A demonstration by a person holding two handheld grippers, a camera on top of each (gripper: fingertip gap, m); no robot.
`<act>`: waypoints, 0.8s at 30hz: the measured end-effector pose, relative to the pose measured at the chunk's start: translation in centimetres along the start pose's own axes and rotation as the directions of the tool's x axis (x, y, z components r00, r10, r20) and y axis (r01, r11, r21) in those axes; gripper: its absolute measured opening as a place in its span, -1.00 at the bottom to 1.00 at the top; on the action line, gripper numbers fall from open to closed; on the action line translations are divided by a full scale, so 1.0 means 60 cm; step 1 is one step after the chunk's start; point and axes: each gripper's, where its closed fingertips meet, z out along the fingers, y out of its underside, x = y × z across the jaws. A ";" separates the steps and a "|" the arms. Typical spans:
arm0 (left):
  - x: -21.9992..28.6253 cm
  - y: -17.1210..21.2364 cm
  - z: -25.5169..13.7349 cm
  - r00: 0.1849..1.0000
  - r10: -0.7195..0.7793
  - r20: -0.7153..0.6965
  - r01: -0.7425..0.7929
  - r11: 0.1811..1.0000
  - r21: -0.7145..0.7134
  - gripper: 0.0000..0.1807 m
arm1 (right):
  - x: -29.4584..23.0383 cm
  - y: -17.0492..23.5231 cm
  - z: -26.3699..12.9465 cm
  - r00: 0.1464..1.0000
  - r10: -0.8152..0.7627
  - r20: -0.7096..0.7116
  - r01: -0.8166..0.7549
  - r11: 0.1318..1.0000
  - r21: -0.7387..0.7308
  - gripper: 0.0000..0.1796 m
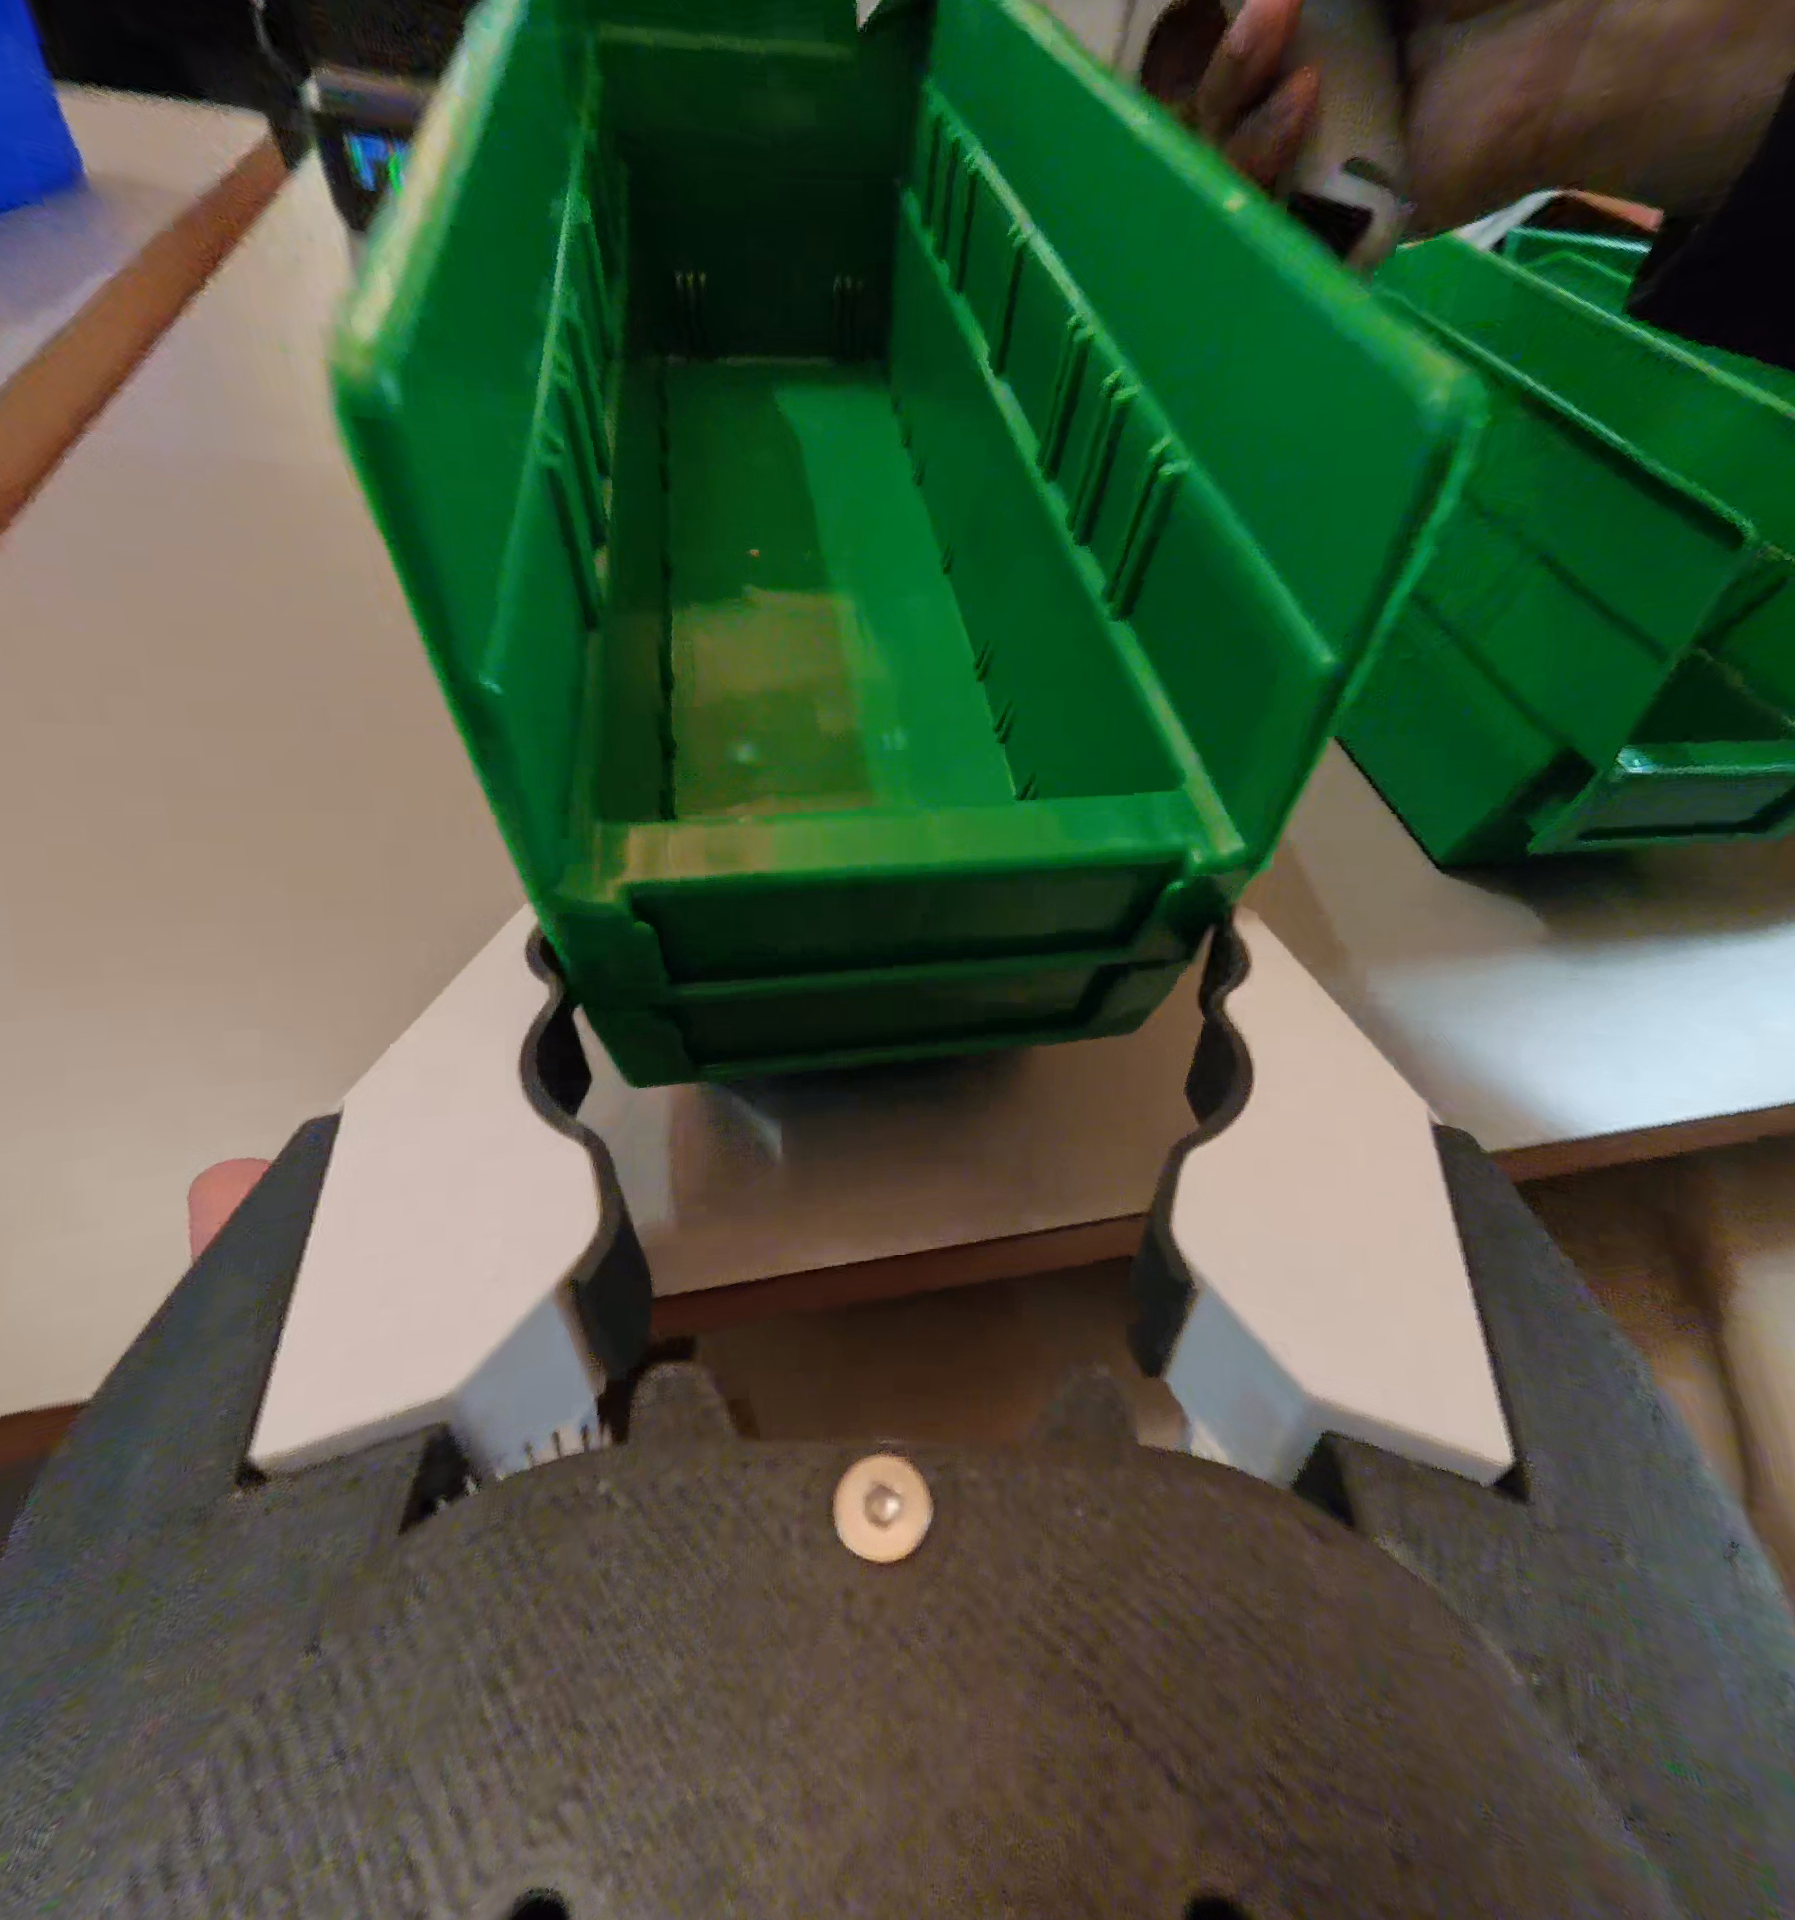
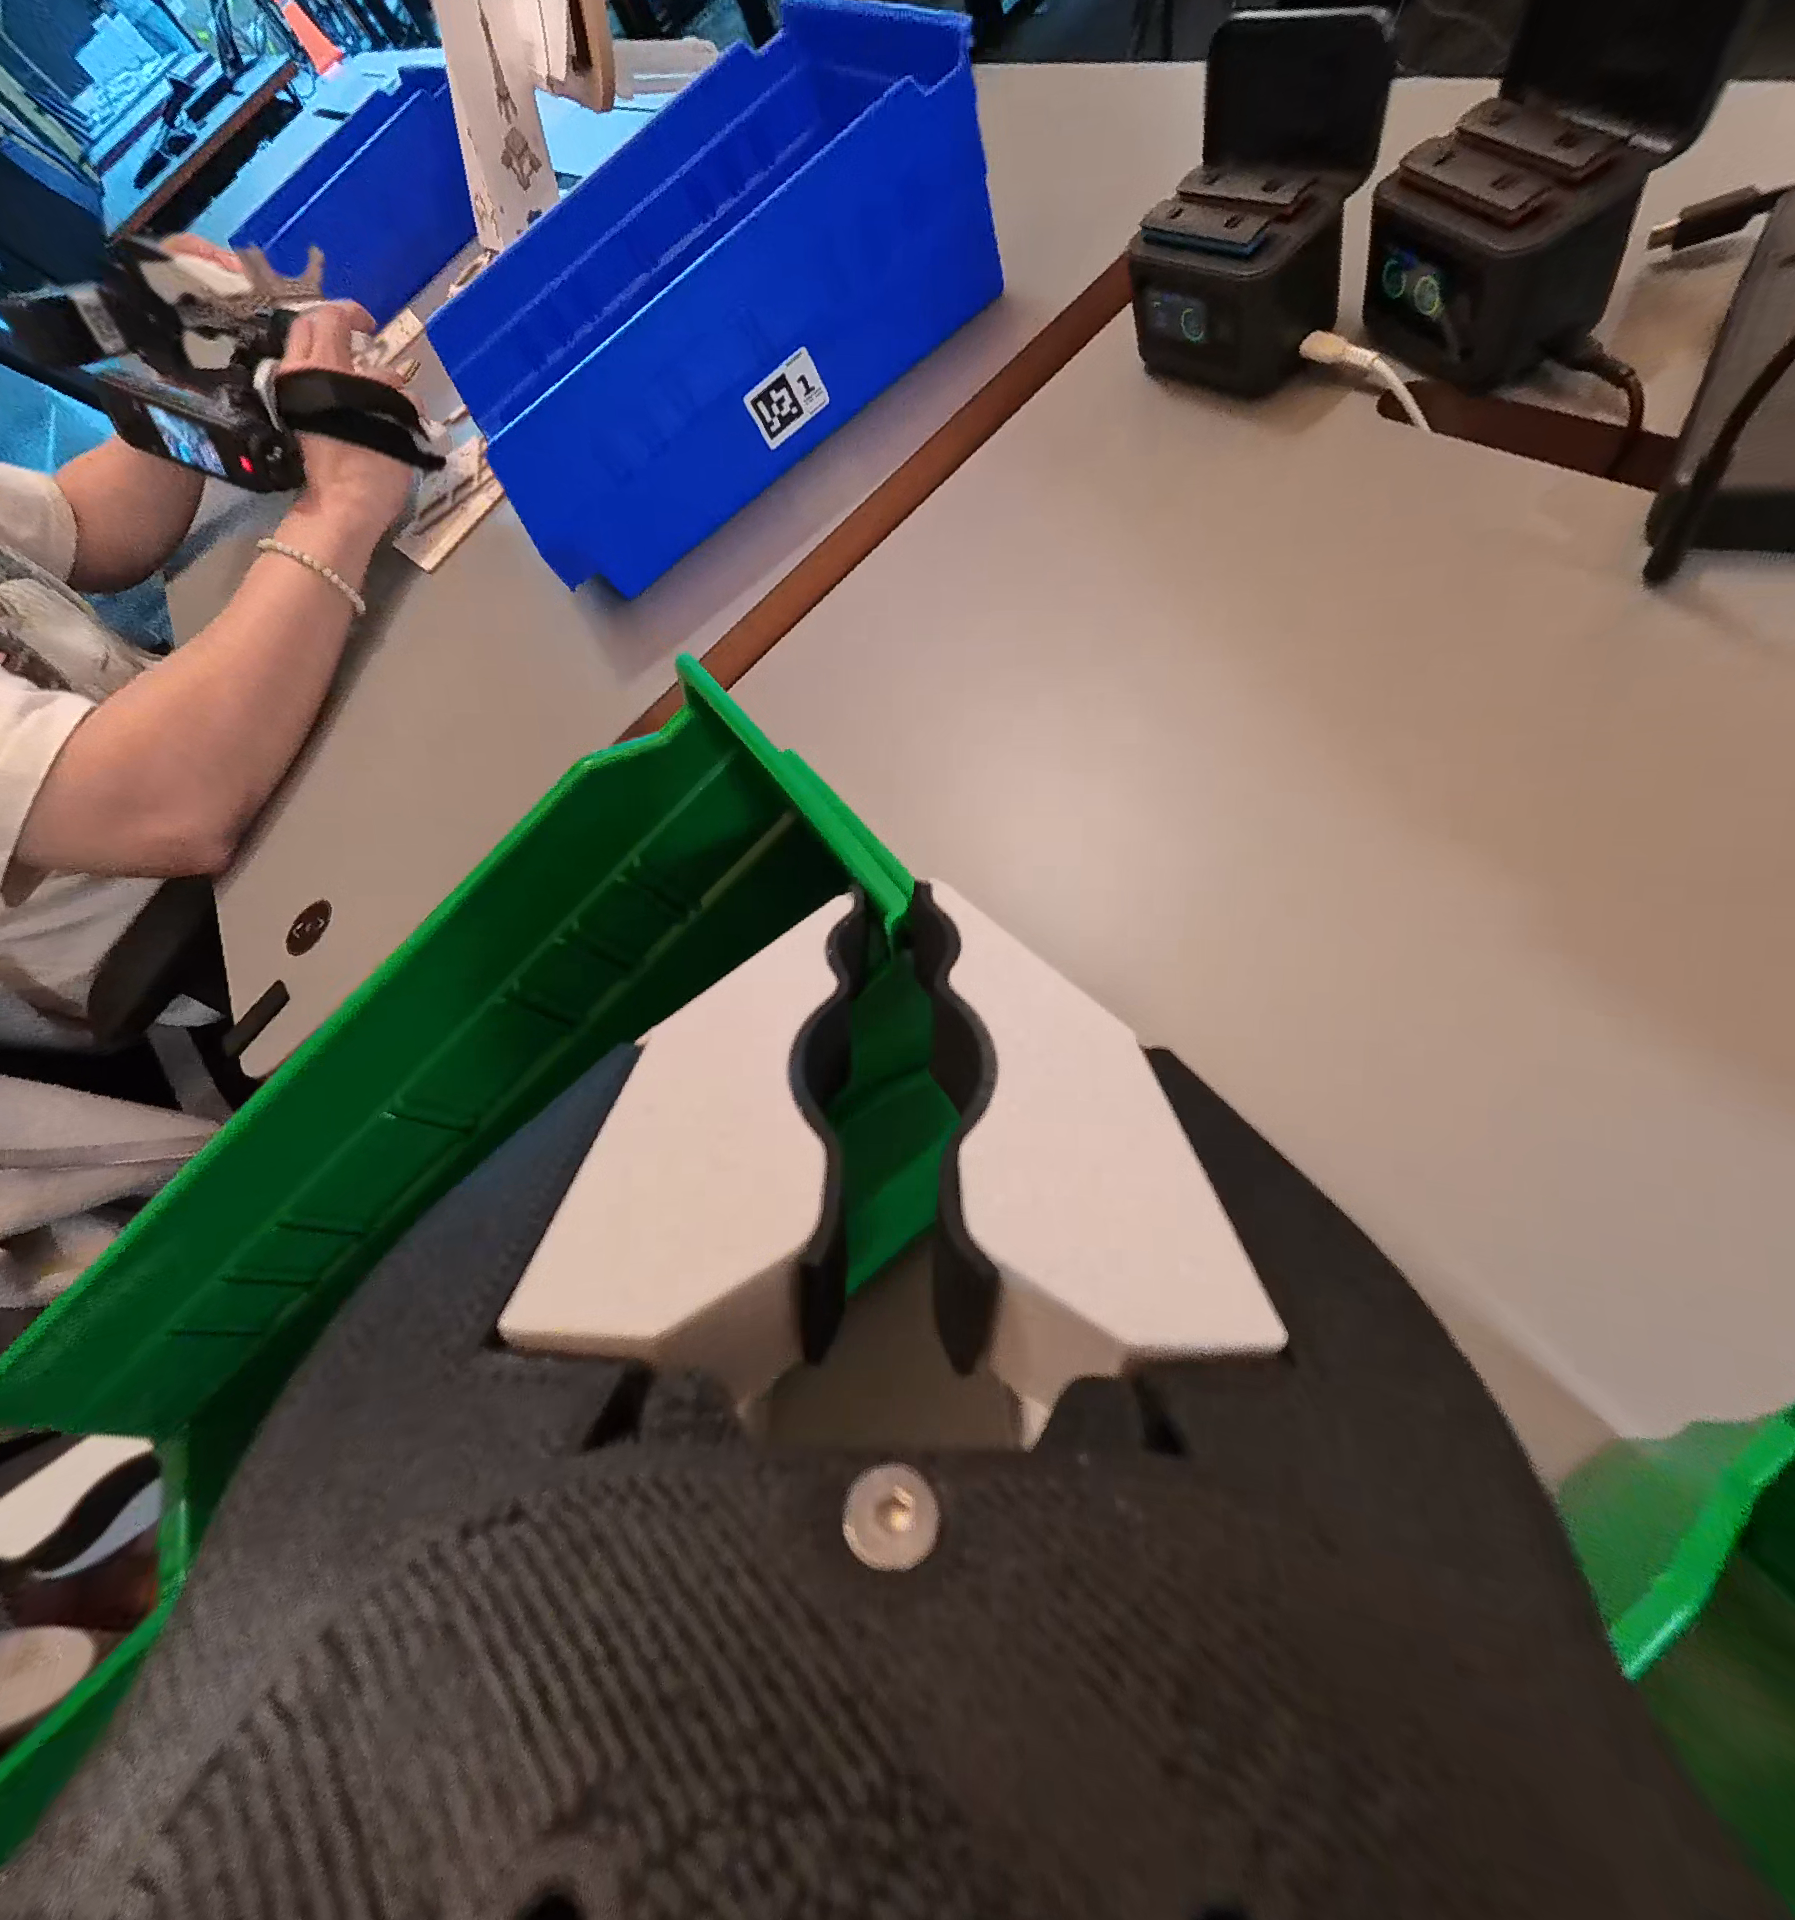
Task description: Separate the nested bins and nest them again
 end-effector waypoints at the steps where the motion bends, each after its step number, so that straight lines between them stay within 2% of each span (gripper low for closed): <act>1: 0.002 -0.009 -0.009 0.999 0.039 -0.019 -0.039 0.999 0.021 0.23 | 0.004 -0.001 0.000 1.000 0.014 0.000 -0.014 1.000 -0.003 -0.93; 5: 0.004 -0.006 -0.035 0.987 0.027 -0.157 -0.021 0.999 0.042 0.03 | 0.019 -0.001 0.002 0.998 0.061 0.000 -0.061 0.998 -0.024 -0.92; 8: -0.032 -0.006 -0.045 0.985 -0.062 -0.162 0.074 0.995 0.072 -0.13 | 0.021 -0.001 0.001 0.998 0.056 0.009 -0.056 0.998 -0.031 -0.93; 10: -0.050 -0.014 -0.050 0.975 -0.143 -0.171 0.162 0.981 0.104 -0.53 | 0.021 -0.001 0.001 0.999 0.050 0.012 -0.049 0.998 -0.035 -0.92; 11: -0.052 -0.017 -0.051 0.969 -0.167 -0.182 0.190 0.975 0.114 -0.62 | 0.021 -0.001 0.001 0.998 0.054 0.013 -0.053 0.998 -0.035 -0.92; 16: -0.050 -0.012 -0.042 0.978 -0.137 -0.155 0.155 0.982 0.110 -0.75 | 0.022 -0.003 0.001 0.989 0.146 0.017 -0.146 0.989 -0.004 -0.88; 18: -0.051 -0.013 -0.040 0.982 -0.130 -0.140 0.146 0.983 0.115 -0.75 | 0.016 -0.008 -0.002 0.970 0.235 0.059 -0.237 0.971 0.017 -0.71; 20: -0.052 -0.014 -0.040 0.983 -0.127 -0.134 0.143 0.983 0.119 -0.75 | 0.013 -0.017 -0.008 0.957 0.278 0.080 -0.282 0.959 0.039 -0.62; 24: -0.056 -0.010 -0.039 0.983 -0.131 -0.129 0.145 0.984 0.103 -0.78 | -0.002 -0.031 -0.031 0.988 0.155 0.021 -0.156 0.985 0.072 -0.47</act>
